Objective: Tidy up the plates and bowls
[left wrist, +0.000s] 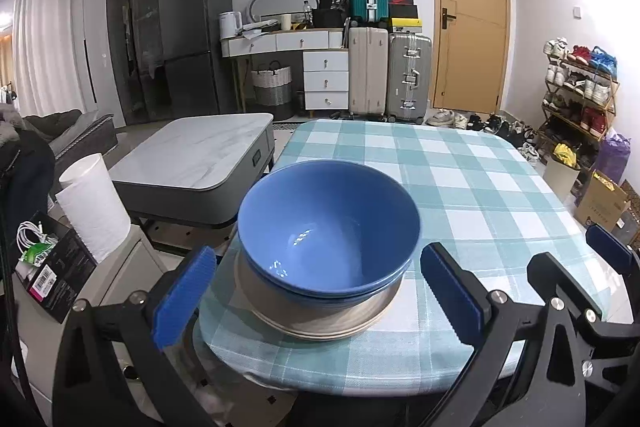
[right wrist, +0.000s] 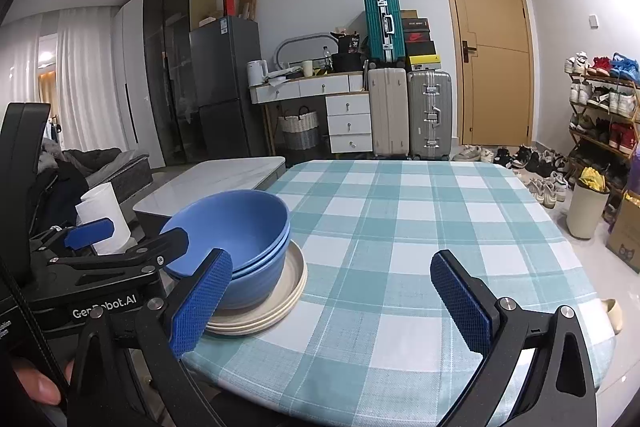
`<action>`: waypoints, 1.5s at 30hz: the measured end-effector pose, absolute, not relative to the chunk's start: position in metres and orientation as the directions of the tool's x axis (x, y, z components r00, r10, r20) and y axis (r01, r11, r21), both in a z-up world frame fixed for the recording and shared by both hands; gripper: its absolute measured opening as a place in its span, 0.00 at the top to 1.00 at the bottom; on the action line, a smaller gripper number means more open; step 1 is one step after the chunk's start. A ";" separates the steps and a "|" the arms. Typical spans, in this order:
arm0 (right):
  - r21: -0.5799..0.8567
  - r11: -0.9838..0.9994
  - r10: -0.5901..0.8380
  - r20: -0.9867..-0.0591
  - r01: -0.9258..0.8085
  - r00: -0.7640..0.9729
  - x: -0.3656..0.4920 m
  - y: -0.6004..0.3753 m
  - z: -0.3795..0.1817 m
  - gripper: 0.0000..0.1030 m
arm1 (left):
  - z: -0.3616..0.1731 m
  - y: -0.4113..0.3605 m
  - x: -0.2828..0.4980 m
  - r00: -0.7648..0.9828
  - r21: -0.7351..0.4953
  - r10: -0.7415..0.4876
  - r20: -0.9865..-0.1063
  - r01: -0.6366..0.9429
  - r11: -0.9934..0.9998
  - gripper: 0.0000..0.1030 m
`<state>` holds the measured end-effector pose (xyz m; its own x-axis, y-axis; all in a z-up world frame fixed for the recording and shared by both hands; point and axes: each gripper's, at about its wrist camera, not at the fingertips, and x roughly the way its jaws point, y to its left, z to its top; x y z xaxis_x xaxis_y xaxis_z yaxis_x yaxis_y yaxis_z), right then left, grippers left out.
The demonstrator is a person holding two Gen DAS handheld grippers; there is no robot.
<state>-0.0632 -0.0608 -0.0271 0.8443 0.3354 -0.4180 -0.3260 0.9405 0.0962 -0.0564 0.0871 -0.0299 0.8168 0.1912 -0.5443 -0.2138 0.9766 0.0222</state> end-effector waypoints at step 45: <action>0.147 0.936 0.352 -0.439 -0.321 0.826 -0.061 -0.065 -0.034 0.02 | -0.034 0.084 -0.056 0.808 0.008 0.152 -0.569 -0.179 0.984 0.00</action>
<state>-0.0608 -0.0650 -0.0337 0.8264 0.3523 -0.4392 -0.3209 0.9357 0.1467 -0.0565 0.0842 -0.0344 0.8082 0.1520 -0.5690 -0.1793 0.9838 0.0080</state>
